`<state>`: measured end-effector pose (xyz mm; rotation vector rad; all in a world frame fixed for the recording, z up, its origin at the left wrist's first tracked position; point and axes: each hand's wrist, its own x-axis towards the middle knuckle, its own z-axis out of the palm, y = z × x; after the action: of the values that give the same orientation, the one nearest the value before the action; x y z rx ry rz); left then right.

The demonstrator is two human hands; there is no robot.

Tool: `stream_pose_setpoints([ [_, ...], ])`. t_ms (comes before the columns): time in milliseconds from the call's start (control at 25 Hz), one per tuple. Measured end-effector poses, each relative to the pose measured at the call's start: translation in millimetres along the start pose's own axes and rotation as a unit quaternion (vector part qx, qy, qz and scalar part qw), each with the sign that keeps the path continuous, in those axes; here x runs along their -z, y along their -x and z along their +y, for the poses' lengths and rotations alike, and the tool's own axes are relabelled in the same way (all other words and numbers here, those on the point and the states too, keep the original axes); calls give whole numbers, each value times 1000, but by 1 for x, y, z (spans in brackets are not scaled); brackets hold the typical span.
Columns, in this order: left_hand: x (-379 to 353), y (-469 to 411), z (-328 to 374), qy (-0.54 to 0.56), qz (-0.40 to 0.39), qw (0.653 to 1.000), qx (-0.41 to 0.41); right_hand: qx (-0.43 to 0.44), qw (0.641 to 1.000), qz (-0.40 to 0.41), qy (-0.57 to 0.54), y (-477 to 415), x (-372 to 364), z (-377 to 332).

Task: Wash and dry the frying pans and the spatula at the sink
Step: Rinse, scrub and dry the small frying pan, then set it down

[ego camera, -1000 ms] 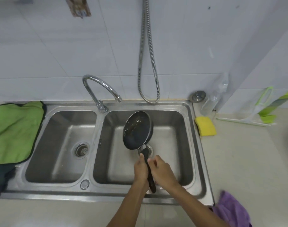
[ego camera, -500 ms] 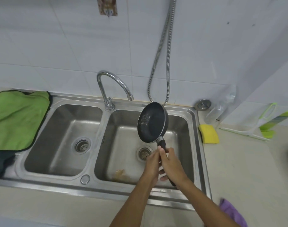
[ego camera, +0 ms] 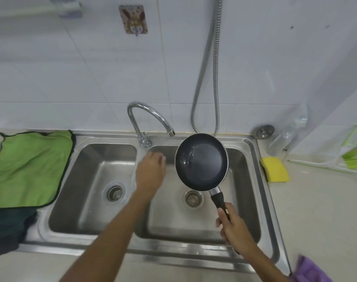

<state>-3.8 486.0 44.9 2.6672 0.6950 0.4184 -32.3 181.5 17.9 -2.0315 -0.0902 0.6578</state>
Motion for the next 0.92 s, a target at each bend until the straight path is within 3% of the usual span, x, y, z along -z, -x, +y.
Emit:
stream_pose_setpoints([
  [120, 13, -81, -15, -120, -85, 987, -72, 9, 954, 77, 291, -8, -9, -2],
  [200, 9, -103, -28, -174, -141, 971, -85, 11, 928, 102, 358, -12, -14, -4],
  [280, -2, -106, -45, -187, -177, 961, -102, 7, 925, 105, 364, -15, -14, -8],
  [400, -12, -98, -62, -131, -122, 977, -113, -3, 958, 102, 267, -20, -5, -19],
  [520, -17, -71, -70, -53, -54, 991, -115, -26, 993, 69, 89, -24, 4, -37],
  [600, -25, -39, -77, -4, -85, 995, -60, -56, 998, 35, -24, -24, 6, -44],
  [720, -29, -6, -89, 2, -213, 977, 9, -60, 991, -4, -119, -25, 4, -52],
  [840, -10, 17, -61, 101, -197, 972, 84, -52, 988, -10, -143, -34, -4, -58],
  [920, 1, 50, -27, 187, -218, 950, 123, -48, 988, -26, -145, -34, -9, -59],
])
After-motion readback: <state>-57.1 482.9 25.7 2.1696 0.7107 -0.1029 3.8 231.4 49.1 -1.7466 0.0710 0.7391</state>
